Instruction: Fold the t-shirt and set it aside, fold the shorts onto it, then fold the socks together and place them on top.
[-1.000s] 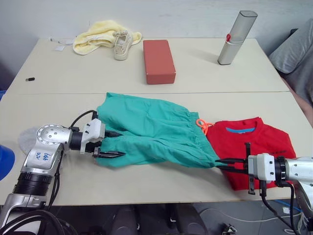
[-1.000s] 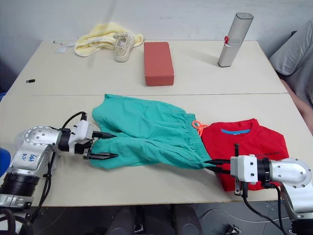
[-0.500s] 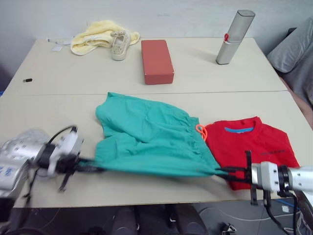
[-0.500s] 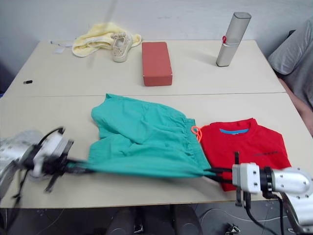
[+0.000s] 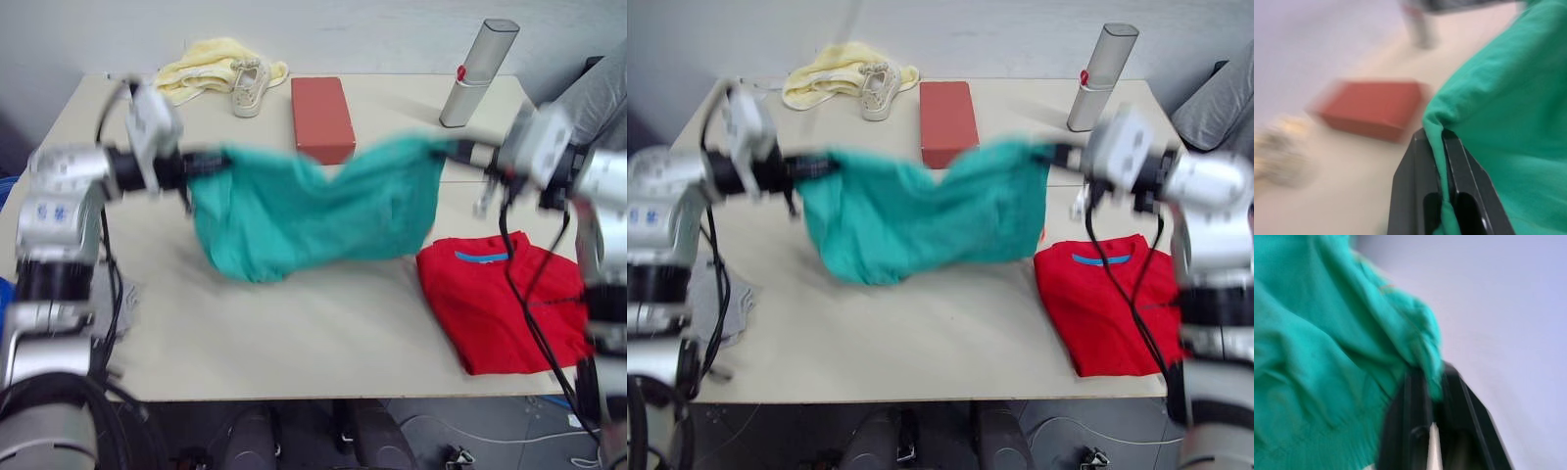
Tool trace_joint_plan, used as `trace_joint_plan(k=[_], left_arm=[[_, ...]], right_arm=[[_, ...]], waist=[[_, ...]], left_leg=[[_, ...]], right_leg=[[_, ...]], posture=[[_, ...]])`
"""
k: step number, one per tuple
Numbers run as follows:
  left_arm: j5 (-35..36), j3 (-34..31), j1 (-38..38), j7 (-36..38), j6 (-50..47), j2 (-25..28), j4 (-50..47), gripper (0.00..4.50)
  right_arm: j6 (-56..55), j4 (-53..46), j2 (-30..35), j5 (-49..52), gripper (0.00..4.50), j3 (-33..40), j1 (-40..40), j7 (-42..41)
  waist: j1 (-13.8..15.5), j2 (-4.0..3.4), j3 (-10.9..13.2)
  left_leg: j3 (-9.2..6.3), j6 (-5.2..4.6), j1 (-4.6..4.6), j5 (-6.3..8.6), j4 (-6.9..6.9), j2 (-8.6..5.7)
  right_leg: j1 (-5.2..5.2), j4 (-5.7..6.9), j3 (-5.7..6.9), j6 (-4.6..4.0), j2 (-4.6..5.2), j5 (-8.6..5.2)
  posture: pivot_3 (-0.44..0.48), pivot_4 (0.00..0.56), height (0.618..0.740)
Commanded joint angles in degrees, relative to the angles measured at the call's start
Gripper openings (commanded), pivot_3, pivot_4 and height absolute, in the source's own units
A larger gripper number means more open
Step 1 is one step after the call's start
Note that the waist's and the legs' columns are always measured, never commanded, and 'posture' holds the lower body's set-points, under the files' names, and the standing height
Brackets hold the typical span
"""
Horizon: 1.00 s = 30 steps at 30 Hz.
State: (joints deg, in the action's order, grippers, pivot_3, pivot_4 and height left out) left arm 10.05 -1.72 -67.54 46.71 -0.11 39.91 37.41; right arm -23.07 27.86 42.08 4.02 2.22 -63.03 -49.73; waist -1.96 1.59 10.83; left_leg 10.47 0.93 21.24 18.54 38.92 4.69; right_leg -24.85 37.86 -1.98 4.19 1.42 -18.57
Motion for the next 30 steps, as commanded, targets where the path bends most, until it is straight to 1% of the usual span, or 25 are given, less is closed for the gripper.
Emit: trace_joint_plan(k=[1,2,3,4,5,6,9,11,13,14,15,17,18,19,20,21,22,23,24,25,27,28,30], left_arm=[[-6.7,-2.9,-13.9,-16.5,18.9,0.5,15.0,0.02],[-7.7,-3.3,-17.2,-19.4,22.9,0.7,18.0,0.02],[-9.5,-3.2,-19.8,-23.3,27.3,1.6,20.1,0.02],[-10.8,-3.0,-21.6,-25.2,30.4,2.3,21.8,0.02],[-11.4,-3.3,-22.7,-26.2,33.3,2.9,22.8,0.02],[-12.0,-3.2,-22.9,-26.5,35.7,3.8,23.1,0.02],[-10.9,-3.8,-19.7,-23.1,40.6,4.6,22.4,0.02],[-9.9,-3.2,-14.7,-18.7,42.3,4.7,20.3,0.02],[-9.0,-3.4,-8.5,-16.1,44.0,5.0,16.6,0.02],[-8.2,-3.6,-4.8,-14.5,44.1,5.1,14.0,0.02],[-7.3,-4.4,-0.8,-14.4,44.0,5.1,10.7,0.02],[-6.6,-5.9,13.3,-14.2,43.4,5.9,-0.6,0.02],[-5.4,-6.7,21.0,-13.7,41.7,6.2,-7.1,0.02],[-5.3,-7.1,27.9,-12.8,41.4,7.0,-12.4,0.02],[-4.1,-7.9,33.3,-12.1,39.5,7.6,-17.3,0.02],[-2.6,-8.8,39.0,-11.1,37.8,8.3,-21.7,0.02],[-1.0,-9.8,44.8,-9.8,36.4,9.0,-25.4,0.02],[1.4,-10.7,49.9,-8.1,34.7,9.6,-28.2,0.02],[2.9,-11.7,53.6,-7.3,33.6,9.9,-30.2,0.02],[3.7,-12.8,57.0,-6.2,32.9,10.6,-30.9,0.02],[8.0,-14.6,63.4,-1.4,30.2,11.8,-30.3,0.02],[10.3,-14.8,66.2,1.7,28.4,12.5,-30.1,0.02],[13.0,-15.3,71.4,8.6,29.1,14.2,-29.9,0.02]], right_arm=[[-14.7,14.9,0.7,-11.8,0.0,-0.2,-13.9,18.1],[-17.7,17.9,0.9,-14.0,0.0,-0.6,-17.2,21.7],[-20.3,20.1,1.2,-15.9,0.0,-1.0,-19.8,25.2],[-22.5,21.9,1.5,-17.3,0.0,-1.3,-21.5,27.6],[-24.0,23.1,1.5,-17.6,0.0,-1.4,-22.4,28.6],[-25.7,23.5,1.8,-17.8,0.0,-1.5,-22.0,29.0],[-28.3,23.8,1.6,-14.8,0.0,-1.8,-16.8,24.6],[-26.9,22.0,0.7,-10.5,0.0,-1.6,-11.1,19.3],[-25.4,17.9,-0.3,-5.6,0.0,-2.0,-3.7,13.8],[-24.4,15.3,-0.5,-3.2,0.0,-2.8,0.6,10.3],[-22.6,10.7,-0.7,0.9,0.0,-4.1,5.7,5.6],[-18.2,-0.9,-0.3,7.2,0.0,-6.8,20.0,-1.0],[-16.0,-6.4,0.5,8.6,0.0,-7.7,26.5,-2.7],[-13.4,-11.7,1.4,10.9,0.0,-8.3,32.0,-4.8],[-11.9,-15.1,1.9,12.3,0.0,-8.3,35.5,-6.0],[-10.4,-17.3,2.3,12.6,0.0,-7.9,38.3,-6.3],[-8.9,-19.7,2.9,13.9,0.0,-7.4,41.1,-7.2],[-8.1,-21.4,3.5,14.4,0.0,-6.8,43.3,-7.8],[-7.5,-22.8,4.2,14.7,0.0,-6.3,45.0,-8.4],[-6.9,-24.0,5.0,15.5,0.0,-6.0,46.8,-9.4],[-7.1,-25.2,6.5,16.6,0.0,-5.2,50.4,-12.0],[-7.3,-25.6,7.0,17.0,0.0,-4.9,51.7,-13.0],[-8.0,-25.6,7.6,17.4,0.0,-4.1,53.8,-14.5]], waist=[[-0.4,0.01,0.0],[-0.9,0.01,0.0],[-1.3,0.01,0.0],[-1.6,0.03,0.0],[-2.1,0.03,0.0],[-2.8,0.03,0.0],[-4.2,0.02,0.0],[-4.8,0.02,0.0],[-5.5,0.02,0.0],[-5.9,0.02,0.0],[-6.1,0.01,0.0],[-6.5,0.01,0.0],[-6.7,-0.02,0.0],[-6.7,-0.02,0.0],[-6.7,-0.08,0.0],[-6.7,-0.09,0.0],[-6.6,-0.08,0.1],[-6.4,-0.01,0.1],[-6.0,0.04,0.2],[-5.7,0.11,0.2],[-4.4,0.16,0.2],[-3.8,0.19,0.2],[-2.7,0.22,0.1]], left_leg=[[0.17,0.01,0.17,0.01,-0.06,0.04],[0.43,0.01,0.46,0.03,-0.34,0.09],[0.56,0.01,0.57,0.03,-0.71,0.06],[0.79,-0.02,0.62,0.05,-0.83,0.06],[1.01,-0.08,0.69,0.08,-0.93,0.03],[1.11,-0.14,0.69,0.11,-0.92,0.01],[1.28,-0.42,0.64,0.27,-0.82,0.03],[1.25,-0.5,0.48,0.31,-0.83,0.01],[1.27,-0.54,0.29,0.33,-0.88,-0.06],[1.24,-0.54,0.25,0.33,-0.83,-0.03],[1.23,-0.53,0.26,0.33,-0.89,-0.02],[1.15,-0.51,0.25,0.32,-0.82,0.01],[1.09,-0.51,0.11,0.32,-0.68,0.04],[1.07,-0.48,-0.05,0.3,-0.74,0.0],[1.05,-0.46,-0.03,0.32,-0.59,-0.01],[1.07,-0.43,-0.02,0.31,-0.55,-0.05],[1.16,-0.4,0.04,0.29,-0.32,-0.09],[1.14,-0.41,0.03,0.29,0.12,-0.08],[1.13,-0.44,-0.11,0.29,0.35,-0.06],[1.05,-0.49,-0.48,0.21,0.34,-0.06],[0.92,-0.48,-1.13,0.17,0.08,-0.02],[0.85,-0.38,-1.52,0.29,-0.15,0.0],[0.82,-0.32,-2.28,0.14,-0.91,0.0]], right_leg=[[-0.32,0.2,-0.03,0.0,0.15,-0.01],[-0.81,0.12,-0.02,-0.01,0.27,-0.02],[-1.13,0.14,0.23,-0.02,0.38,-0.02],[-1.45,0.31,0.44,-0.03,0.49,-0.03],[-1.73,0.4,0.91,-0.05,0.69,-0.03],[-1.81,0.5,1.66,-0.14,0.99,-0.09],[-1.88,0.84,3.11,-0.16,1.26,-0.1],[-1.81,0.97,3.54,-0.16,1.32,-0.1],[-1.69,0.98,3.94,-0.17,1.51,-0.1],[-1.63,1.05,4.23,-0.17,1.97,-0.1],[-1.66,1.02,4.6,-0.19,2.16,-0.11],[-1.63,1.07,4.69,-0.24,2.32,-0.13],[-1.51,1.29,4.7,-0.24,2.4,-0.13],[-1.42,1.36,4.63,-0.25,2.51,-0.12],[-1.46,1.65,4.6,-0.29,2.6,-0.14],[-1.46,1.62,4.57,-0.39,2.7,-0.12],[-1.46,1.57,4.49,-0.84,2.83,-0.08],[-1.4,1.56,4.39,-0.91,2.9,-0.04],[-1.17,1.58,4.37,-1.04,2.91,0.04],[-0.71,1.43,4.45,-1.11,2.91,0.2],[0.16,0.91,4.67,-1.29,2.86,0.48],[0.6,0.57,4.79,-1.38,2.82,0.55],[1.29,-0.17,4.91,-1.5,2.79,0.65]], posture=[[0.0,0.15,0.74],[0.0,0.15,0.74],[0.0,0.15,0.74],[0.0,0.15,0.74],[0.0,0.15,0.74],[0.0,0.15,0.74],[0.0,0.15,0.74],[0.0,0.15,0.74],[0.0,0.15,0.74],[0.0,0.15,0.74],[0.0,0.15,0.74],[0.0,0.15,0.74],[0.0,0.15,0.74],[0.0,0.15,0.74],[0.0,0.15,0.74],[0.0,0.15,0.74],[0.0,0.15,0.74],[0.0,0.15,0.74],[0.0,0.15,0.74],[0.0,0.15,0.74],[0.0,0.15,0.74],[0.0,0.15,0.74],[0.0,0.15,0.74]])
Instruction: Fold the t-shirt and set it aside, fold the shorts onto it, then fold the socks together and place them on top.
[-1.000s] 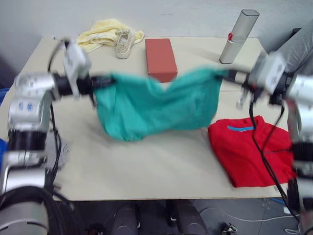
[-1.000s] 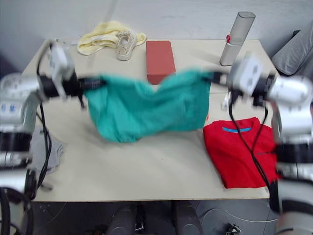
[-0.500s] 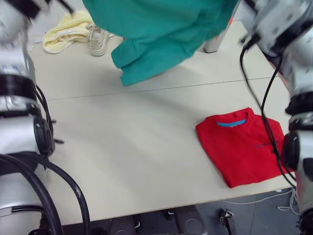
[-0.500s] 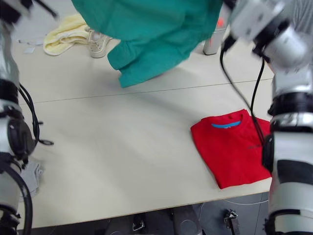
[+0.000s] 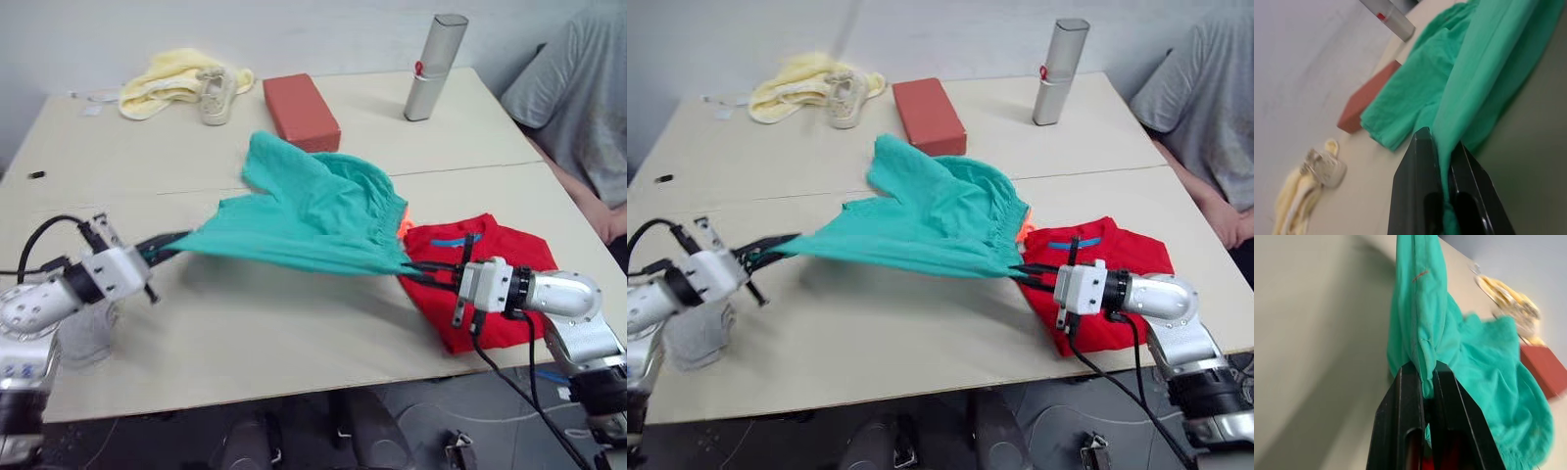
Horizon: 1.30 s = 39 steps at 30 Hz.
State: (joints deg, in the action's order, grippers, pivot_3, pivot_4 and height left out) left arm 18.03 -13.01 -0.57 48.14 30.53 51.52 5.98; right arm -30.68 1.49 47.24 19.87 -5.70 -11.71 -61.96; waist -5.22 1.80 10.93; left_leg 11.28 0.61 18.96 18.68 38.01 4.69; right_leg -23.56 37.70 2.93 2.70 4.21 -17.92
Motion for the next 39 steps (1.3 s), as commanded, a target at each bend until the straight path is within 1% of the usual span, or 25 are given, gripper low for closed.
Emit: trace_joint_plan(k=[1,2,3,4,6,8,10,13,15,18,19,21,23,25,26,27,30,33,35,36,38,39], left_arm=[[7.9,-3.8,7.3,11.7,-4.3,3.9,0.5,0.02],[9.1,-3.8,9.3,14.9,-5.8,5.2,-0.2,0.02],[11.7,-3.9,11.8,17.9,-10.5,6.5,-1.5,0.02],[13.3,-4.2,13.6,20.0,-13.3,7.3,-2.6,0.02],[15.3,-4.8,17.0,23.5,-17.5,8.7,-4.9,0.02],[15.4,-5.2,20.1,26.6,-18.8,9.5,-6.8,0.02],[15.6,-5.8,22.8,28.8,-20.8,9.8,-8.5,0.02],[16.4,-7.1,28.9,31.7,-24.8,9.7,-12.1,0.02],[15.4,-8.1,31.3,33.2,-24.8,9.4,-13.5,0.02],[15.3,-9.7,36.2,35.7,-27.8,9.6,-16.0,0.02],[15.7,-10.3,37.6,36.2,-30.2,10.0,-16.7,0.02],[16.2,-11.8,38.7,37.3,-33.9,11.2,-17.0,0.02],[17.7,-13.2,37.2,38.5,-39.1,13.7,-16.4,0.02],[18.4,-13.2,33.1,39.5,-42.6,16.6,-15.1,0.02],[18.8,-12.0,28.7,39.5,-43.7,18.1,-14.0,0.02],[19.0,-9.7,21.6,38.6,-43.8,18.8,-12.6,0.02],[18.6,-2.2,0.7,35.9,-45.5,17.4,-9.3,0.02],[13.5,6.2,-20.1,34.7,-43.9,11.1,-2.6,0.02],[9.5,10.8,-32.2,33.1,-42.9,5.6,3.0,0.02],[7.5,12.5,-37.8,31.9,-42.4,2.5,6.5,0.02],[4.1,14.8,-45.7,30.7,-40.4,-2.2,13.3,0.02],[3.0,15.5,-48.4,30.8,-39.8,-3.8,16.0,0.02]], right_arm=[[-1.6,1.4,2.7,1.1,0.0,4.1,3.3,-3.1],[-2.5,1.9,2.7,0.8,0.0,4.2,4.0,-3.8],[-3.4,2.4,2.7,0.5,0.0,4.4,4.4,-4.3],[-4.0,2.6,2.5,0.2,0.0,4.6,4.7,-4.5],[-4.4,1.9,2.1,0.6,0.0,4.6,5.8,-4.9],[-4.4,0.0,2.0,1.7,0.0,4.3,7.9,-5.5],[-4.2,-1.8,2.2,2.7,0.0,4.1,10.0,-6.3],[-3.2,-5.4,3.1,4.6,0.0,5.0,15.6,-7.1],[-2.9,-7.0,3.6,5.2,0.0,5.6,18.1,-7.2],[-2.7,-9.6,4.4,5.7,0.0,7.3,24.0,-7.3],[-2.5,-10.3,4.4,5.7,0.0,7.9,25.6,-7.1],[-2.1,-12.1,4.4,5.6,0.0,9.1,28.9,-6.5],[-0.8,-14.3,4.0,5.5,0.0,9.9,31.1,-5.2],[1.4,-16.3,3.9,6.1,0.0,10.3,32.0,-4.1],[3.3,-17.5,4.1,6.9,0.0,10.6,32.2,-3.5],[5.8,-18.8,4.1,8.3,0.0,11.1,32.2,-2.2],[14.6,-23.0,4.5,13.8,0.0,13.2,32.5,0.8],[24.5,-27.2,3.7,20.4,0.0,15.3,32.3,6.1],[30.0,-29.2,2.5,23.5,0.0,16.6,30.8,10.4],[32.2,-29.5,1.8,24.5,0.0,17.2,29.4,12.8],[36.7,-29.6,0.9,26.3,0.0,18.2,26.6,16.9],[38.8,-29.5,0.7,26.9,0.0,18.6,25.4,18.3]], waist=[[0.9,0.01,0.0],[1.0,0.04,0.0],[1.2,0.05,0.0],[1.4,0.05,0.0],[1.6,0.05,0.0],[1.9,0.05,0.0],[2.0,0.05,0.0],[2.0,0.06,0.0],[2.0,0.06,0.0],[2.0,0.1,-0.1],[2.0,0.12,-0.1],[2.0,0.17,-0.1],[2.0,0.21,-0.1],[2.2,0.25,-0.1],[2.3,0.24,-0.1],[2.6,0.19,-0.1],[3.3,0.19,-0.1],[3.8,0.13,-0.2],[3.9,0.19,-0.2],[3.8,0.19,-0.2],[3.7,0.24,-0.2],[3.6,0.24,-0.2]], left_leg=[[-0.01,0.02,0.05,0.0,-0.02,0.01],[-0.01,0.06,0.2,-0.02,-0.02,0.01],[-0.01,0.33,0.26,-0.16,-0.02,0.01],[-0.01,0.3,0.26,-0.16,-0.02,0.01],[0.01,0.12,0.28,-0.2,-0.01,0.03],[0.03,0.11,0.3,-0.14,-0.02,0.04],[0.03,0.13,0.31,-0.09,-0.02,0.07],[0.01,0.13,0.33,0.03,-0.03,0.11],[0.01,0.13,0.34,0.12,-0.03,0.13],[0.01,0.07,0.32,0.18,0.0,0.12],[0.01,0.05,0.31,0.22,0.0,0.13],[-0.07,0.18,0.31,0.46,-0.02,0.13],[-0.09,0.11,0.31,0.5,-0.02,0.13],[-0.16,0.13,0.31,0.46,-0.01,0.13],[-0.19,0.14,0.31,0.41,-0.01,0.11],[-0.2,0.12,0.31,0.34,-0.01,0.1],[-0.22,0.05,0.32,0.19,0.0,0.01],[-0.22,0.01,0.34,0.16,-0.01,-0.01],[-0.18,0.2,0.38,0.06,0.03,-0.04],[-0.21,0.12,0.47,0.01,0.05,-0.03],[-0.19,-0.03,0.67,-0.03,0.13,-0.06],[-0.15,-0.02,0.88,-0.02,0.24,-0.07]], right_leg=[[-0.03,0.0,0.03,-0.03,0.0,-0.01],[-0.15,0.0,0.04,-0.03,0.01,-0.01],[-0.19,0.03,0.04,-0.02,0.01,0.01],[-0.19,0.04,0.04,-0.01,0.0,0.01],[-0.23,0.05,0.0,0.0,-0.01,0.01],[-0.28,0.03,-0.02,0.01,-0.03,-0.04],[-0.28,0.01,-0.02,0.0,-0.05,-0.1],[-0.29,-0.05,-0.02,-0.02,-0.1,-0.15],[-0.29,-0.09,-0.02,-0.02,-0.11,-0.19],[-0.27,-0.12,-0.04,-0.02,-0.1,-0.2],[-0.26,-0.13,-0.04,-0.04,-0.1,-0.21],[-0.24,-0.19,0.0,-0.13,-0.1,-0.26],[-0.24,-0.19,0.01,-0.31,-0.11,-0.36],[-0.23,-0.19,0.04,-0.55,-0.11,-0.49],[-0.22,-0.21,0.04,-0.78,-0.1,-0.62],[-0.19,-0.27,0.03,-1.03,-0.08,-0.73],[-0.1,-0.31,0.03,-1.06,0.0,-0.58],[-0.03,-0.38,0.02,-0.93,0.01,-0.44],[-0.05,-0.29,0.02,0.14,-0.06,0.18],[-0.09,-0.29,0.02,0.17,-0.12,0.2],[-0.22,-0.33,0.01,0.18,-0.32,0.19],[-0.38,-0.35,-0.04,0.19,-0.45,0.2]], posture=[[0.0,0.15,0.74],[0.0,0.15,0.74],[0.0,0.15,0.74],[0.0,0.15,0.74],[0.0,0.15,0.74],[0.0,0.15,0.74],[0.0,0.15,0.74],[0.0,0.15,0.74],[0.0,0.15,0.74],[0.0,0.15,0.74],[0.0,0.15,0.74],[0.0,0.15,0.74],[0.0,0.15,0.74],[0.0,0.15,0.74],[0.0,0.15,0.74],[0.0,0.15,0.74],[0.0,0.15,0.74],[0.0,0.15,0.74],[0.0,0.15,0.74],[0.0,0.15,0.74],[0.0,0.15,0.74],[0.0,0.15,0.74]])
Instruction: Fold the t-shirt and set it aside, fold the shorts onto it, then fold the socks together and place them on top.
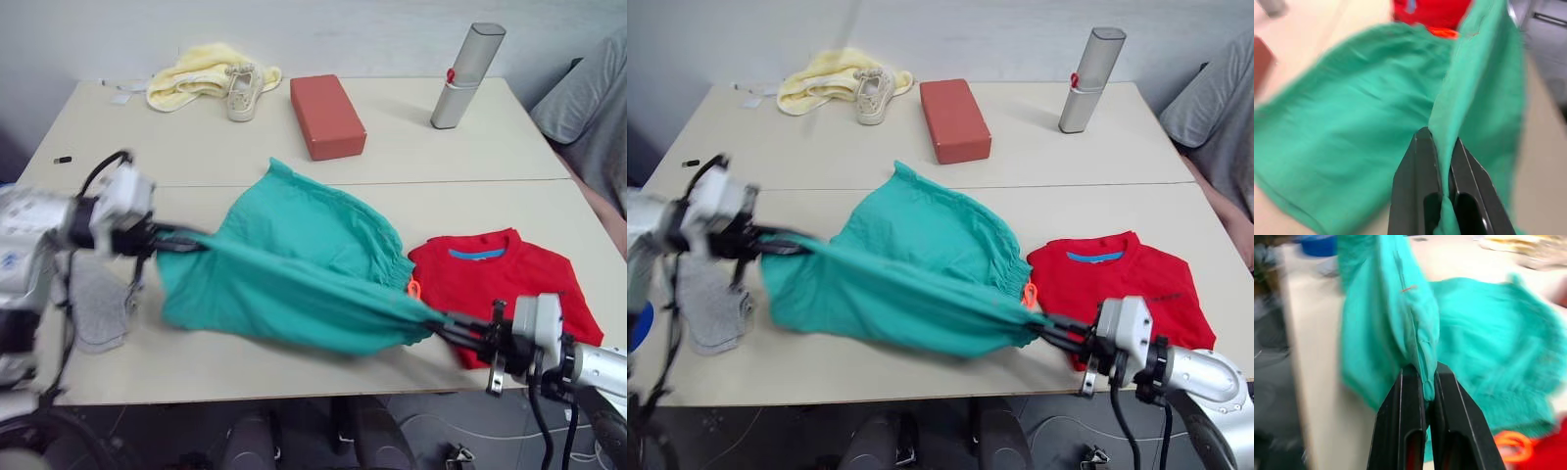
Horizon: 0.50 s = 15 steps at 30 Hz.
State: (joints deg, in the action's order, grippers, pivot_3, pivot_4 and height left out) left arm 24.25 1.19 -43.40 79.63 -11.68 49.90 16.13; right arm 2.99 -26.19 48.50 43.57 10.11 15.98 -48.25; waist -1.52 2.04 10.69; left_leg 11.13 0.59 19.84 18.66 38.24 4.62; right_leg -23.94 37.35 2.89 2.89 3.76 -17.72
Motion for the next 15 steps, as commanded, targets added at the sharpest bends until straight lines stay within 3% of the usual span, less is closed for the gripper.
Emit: trace_joint_plan(k=[1,7,10,15], left_arm=[[-5.1,2.1,-8.7,-1.6,4.3,-4.3,9.9,0.02],[-15.1,5.0,-21.7,-10.3,16.3,-14.6,31.6,0.02],[-19.3,5.3,-26.1,-17.0,21.3,-18.0,41.2,0.02],[-24.0,5.4,-30.0,-26.1,24.3,-22.0,51.6,0.02]], right_arm=[[7.2,-1.4,-1.2,3.5,0.0,2.9,-4.1,6.7],[15.6,1.9,-5.8,-0.6,0.0,-0.1,-14.2,15.2],[18.7,3.5,-8.2,-3.3,0.0,-2.1,-17.9,18.1],[22.5,5.0,-11.2,-7.4,0.0,-3.8,-19.5,21.3]], waist=[[-0.2,0.01,0.0],[-0.1,0.01,0.0],[-0.1,0.01,0.0],[0.0,0.02,0.0]], left_leg=[[0.05,0.0,0.17,0.0,0.09,0.01],[0.36,0.06,0.82,0.01,0.32,0.12],[0.37,0.02,1.38,0.02,0.7,0.11],[0.44,-0.15,1.44,0.09,0.85,0.04]], right_leg=[[-0.15,0.02,-0.04,0.0,-0.15,0.0],[-1.11,0.21,-0.06,0.01,-0.45,-0.03],[-1.57,0.38,-0.07,0.07,-0.49,0.0],[-1.6,0.43,0.04,0.18,-0.45,0.06]], posture=[[0.0,0.15,0.74],[0.0,0.15,0.74],[0.0,0.15,0.74],[0.0,0.15,0.74]])
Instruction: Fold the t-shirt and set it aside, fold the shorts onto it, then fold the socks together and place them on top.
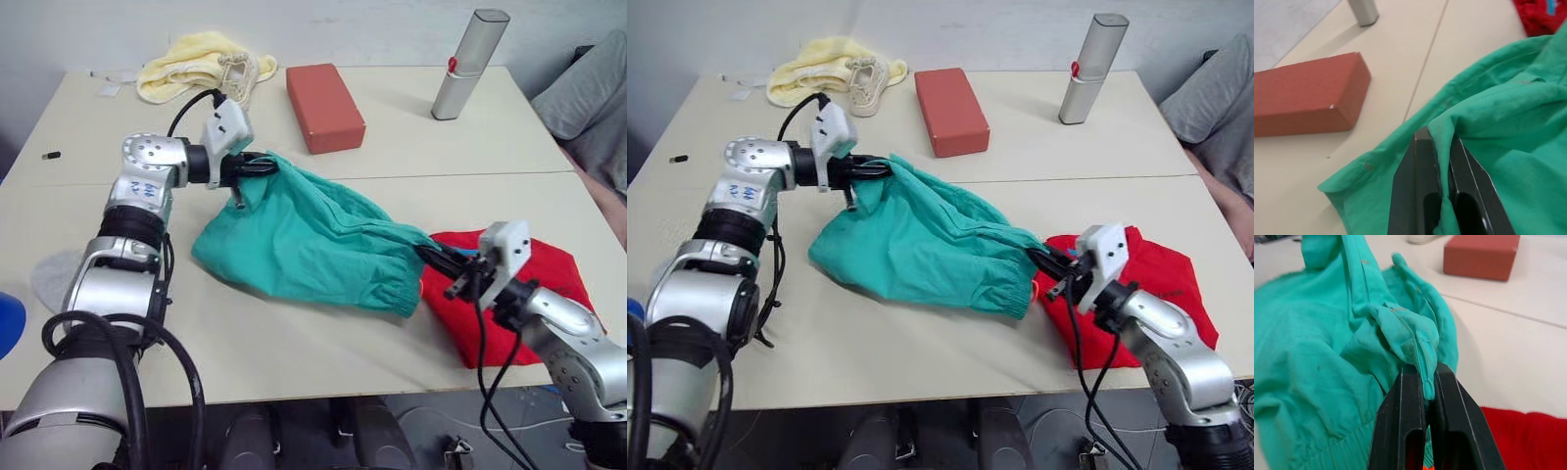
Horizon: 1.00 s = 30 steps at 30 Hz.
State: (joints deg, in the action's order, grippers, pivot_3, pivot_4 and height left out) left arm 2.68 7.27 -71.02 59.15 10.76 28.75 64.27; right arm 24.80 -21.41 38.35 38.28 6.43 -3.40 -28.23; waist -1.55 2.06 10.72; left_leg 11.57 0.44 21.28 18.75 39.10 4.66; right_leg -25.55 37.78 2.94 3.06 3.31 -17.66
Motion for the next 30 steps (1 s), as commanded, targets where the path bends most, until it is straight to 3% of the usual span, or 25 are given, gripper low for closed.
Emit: trace_joint_plan(k=[1,4,7,12,16,18,19,23,24,30], left_arm=[[-3.1,-0.9,-2.7,-8.1,1.8,-1.4,4.8,0.02],[-3.6,-2.0,-3.1,-11.2,0.6,-1.9,6.9,0.02],[-3.1,-3.5,-2.2,-11.9,-0.1,-1.5,7.4,0.6],[-2.3,-6.2,0.0,-9.4,1.9,1.5,5.9,2.14],[2.8,-11.1,2.4,-0.1,7.0,4.5,2.3,3.42],[5.1,-13.0,3.8,4.8,8.3,5.7,0.2,3.44],[7.0,-14.0,5.9,8.8,8.8,7.0,-2.5,3.44],[12.6,-15.4,17.3,20.8,5.9,10.8,-15.7,4.29],[13.6,-15.7,20.8,22.0,4.6,11.8,-19.2,4.46],[17.0,-17.5,34.6,21.3,-2.2,14.3,-33.9,4.46]], right_arm=[[0.7,0.3,-1.8,-3.0,0.0,-0.2,0.2,1.6],[0.7,0.4,-3.9,-3.9,0.0,0.7,0.6,2.1],[-0.4,0.0,-5.2,-4.0,0.74,2.1,0.5,0.9],[-3.4,-3.2,-4.4,-1.9,2.44,6.0,2.2,-4.6],[-6.7,-6.6,-3.2,-2.1,3.86,14.0,7.9,-6.9],[-7.8,-8.0,-2.7,-3.9,4.47,17.0,10.8,-6.5],[-4.9,-9.6,-2.0,-4.4,4.47,19.0,13.7,-4.8],[-1.1,-13.3,-1.9,-5.6,4.5,23.0,19.7,-1.2],[-1.8,-13.7,-2.4,-6.1,4.5,23.2,20.0,-0.7],[-2.5,-15.3,-4.6,-8.6,4.5,19.0,19.3,0.9]], waist=[[0.0,0.0,0.0],[0.0,0.0,0.0],[-0.1,0.0,0.0],[-0.1,0.0,0.0],[0.0,0.0,0.0],[0.1,0.0,0.0],[0.1,0.0,0.0],[-0.2,-0.03,0.0],[-0.5,-0.07,0.0],[-0.6,-0.03,-0.1]], left_leg=[[0.01,-0.02,0.0,0.01,0.01,0.0],[0.03,-0.04,0.0,0.01,0.01,-0.01],[0.04,-0.03,-0.01,0.0,0.02,0.0],[0.07,-0.03,-0.03,0.0,0.04,0.0],[0.07,-0.01,-0.02,0.0,0.03,0.03],[0.15,-0.01,0.0,0.0,0.04,0.02],[0.18,-0.01,0.0,0.0,0.05,0.01],[0.14,0.02,-0.1,-0.01,0.05,0.02],[0.14,0.02,-0.15,-0.02,0.05,0.03],[-0.01,0.09,-0.18,-0.27,0.08,0.03]], right_leg=[[0.0,0.0,0.02,0.01,0.0,0.01],[0.0,0.0,0.05,0.03,0.0,0.01],[-0.01,0.06,0.06,0.03,-0.03,0.01],[-0.01,0.09,0.07,0.03,-0.04,0.02],[-0.01,0.09,0.1,0.02,-0.1,0.01],[0.0,0.08,0.13,0.02,-0.1,0.01],[0.01,0.08,0.13,0.03,-0.09,0.01],[0.05,0.16,0.09,0.01,-0.06,0.0],[0.05,0.19,0.02,0.01,-0.07,0.01],[0.07,0.3,-0.17,-0.19,-0.04,0.16]], posture=[[0.0,0.15,0.74],[0.0,0.15,0.74],[0.0,0.15,0.74],[0.0,0.15,0.74],[0.0,0.15,0.74],[0.0,0.15,0.74],[0.0,0.15,0.74],[0.0,0.15,0.74],[0.0,0.15,0.74],[0.0,0.15,0.74]])
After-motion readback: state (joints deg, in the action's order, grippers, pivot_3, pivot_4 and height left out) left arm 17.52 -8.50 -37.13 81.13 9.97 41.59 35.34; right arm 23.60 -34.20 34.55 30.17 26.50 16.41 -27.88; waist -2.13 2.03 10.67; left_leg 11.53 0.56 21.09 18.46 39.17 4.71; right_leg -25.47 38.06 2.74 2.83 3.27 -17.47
